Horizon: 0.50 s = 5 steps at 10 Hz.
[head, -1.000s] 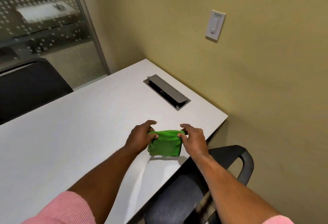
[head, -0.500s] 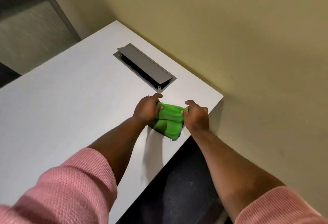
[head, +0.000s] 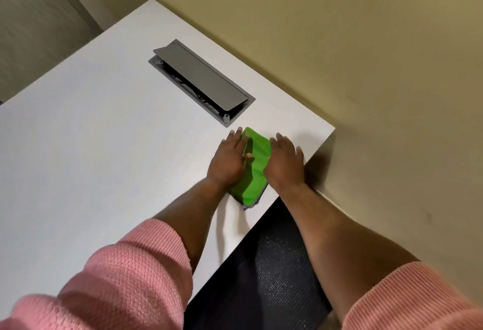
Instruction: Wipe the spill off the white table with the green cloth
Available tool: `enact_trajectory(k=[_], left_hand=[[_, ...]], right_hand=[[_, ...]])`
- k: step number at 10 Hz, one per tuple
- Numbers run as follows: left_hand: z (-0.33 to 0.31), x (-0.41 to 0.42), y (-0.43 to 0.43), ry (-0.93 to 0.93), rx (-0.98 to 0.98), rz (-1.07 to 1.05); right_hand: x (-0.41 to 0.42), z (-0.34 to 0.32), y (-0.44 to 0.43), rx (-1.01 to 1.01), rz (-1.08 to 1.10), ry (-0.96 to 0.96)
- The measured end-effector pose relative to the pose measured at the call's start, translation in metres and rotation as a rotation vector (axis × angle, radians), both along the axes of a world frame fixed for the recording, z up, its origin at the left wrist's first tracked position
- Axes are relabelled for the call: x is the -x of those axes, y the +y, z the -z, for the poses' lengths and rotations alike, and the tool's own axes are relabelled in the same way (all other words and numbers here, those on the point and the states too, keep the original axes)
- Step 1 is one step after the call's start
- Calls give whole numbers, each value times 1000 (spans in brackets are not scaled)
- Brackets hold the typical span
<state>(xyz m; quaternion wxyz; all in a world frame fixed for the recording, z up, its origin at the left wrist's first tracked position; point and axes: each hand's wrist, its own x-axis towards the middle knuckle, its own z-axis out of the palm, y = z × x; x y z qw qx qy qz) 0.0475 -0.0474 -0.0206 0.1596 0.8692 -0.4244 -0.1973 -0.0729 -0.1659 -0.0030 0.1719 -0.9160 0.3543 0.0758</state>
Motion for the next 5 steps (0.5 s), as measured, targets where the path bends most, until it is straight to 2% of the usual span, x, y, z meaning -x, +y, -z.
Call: enact_trajectory(k=[1, 2, 5], left_hand=[[8, 7, 6, -2, -95, 71], [19, 15, 15, -31, -194, 114], [11, 13, 20, -15, -238, 101]], right_hand=[[-4, 5, 12, -31, -88, 14], [-1, 23, 20, -64, -153, 123], [5, 25, 22, -42, -178, 135]])
